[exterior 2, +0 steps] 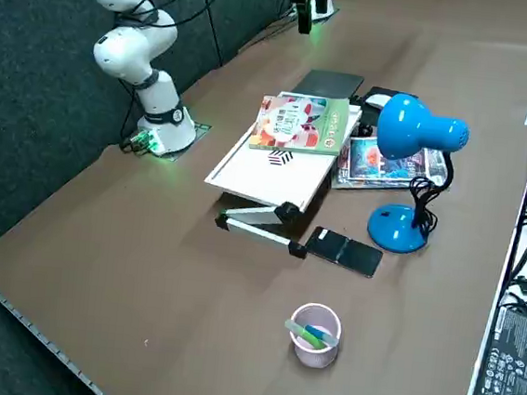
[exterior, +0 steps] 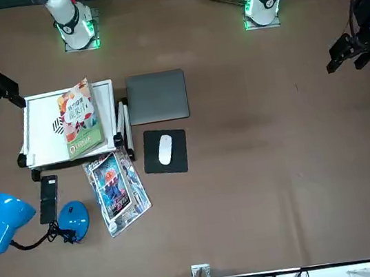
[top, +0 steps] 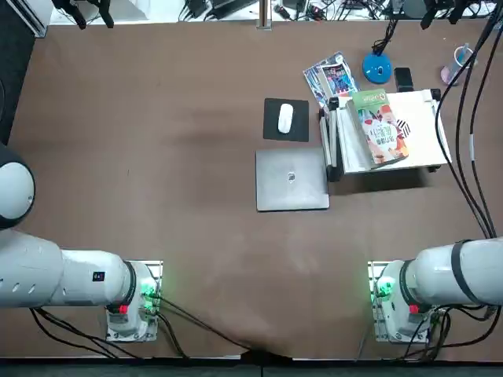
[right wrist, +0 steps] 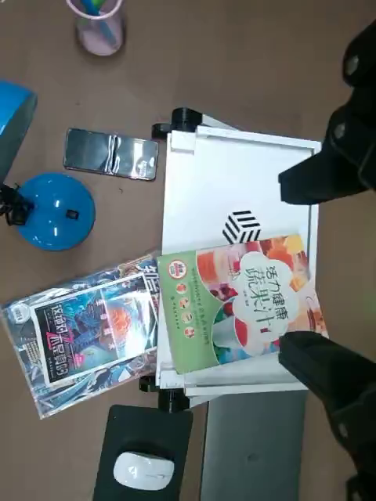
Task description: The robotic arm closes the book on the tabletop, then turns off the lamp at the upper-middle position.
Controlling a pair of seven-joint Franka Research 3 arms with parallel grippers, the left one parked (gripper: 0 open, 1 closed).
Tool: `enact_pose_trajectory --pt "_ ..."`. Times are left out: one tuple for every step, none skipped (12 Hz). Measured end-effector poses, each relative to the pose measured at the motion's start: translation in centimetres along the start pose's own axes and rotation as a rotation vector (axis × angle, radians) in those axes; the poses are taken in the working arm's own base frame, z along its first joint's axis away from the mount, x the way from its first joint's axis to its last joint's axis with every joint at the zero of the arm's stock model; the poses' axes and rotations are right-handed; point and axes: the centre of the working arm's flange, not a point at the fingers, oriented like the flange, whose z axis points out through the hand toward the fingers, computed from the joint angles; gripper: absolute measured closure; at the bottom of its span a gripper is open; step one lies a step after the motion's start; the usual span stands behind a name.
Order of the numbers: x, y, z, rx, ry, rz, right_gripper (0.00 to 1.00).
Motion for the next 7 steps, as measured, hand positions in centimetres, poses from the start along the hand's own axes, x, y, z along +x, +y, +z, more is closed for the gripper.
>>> enact_pose_trajectory --pt "-0.3 -0.1 -0.3 0.001 0.001 0.021 0.0" --pt "-0.6 -0.1 -0.6 0.001 0.003 0.042 0.0" --pt "-0.9 -0.2 -0.8 0.002 0.004 0.06 0.0" --pt "-1.1 -0.3 -0.9 0.008 -0.001 0.074 0.0" --pt "-1.3 -0.5 -0.9 0.026 -0.008 0.081 0.0" --pt "-1.3 -0.7 -0.9 0.044 -0.01 0.087 0.0" --pt "-1.3 -0.8 -1.0 0.051 -0.01 0.09 0.0"
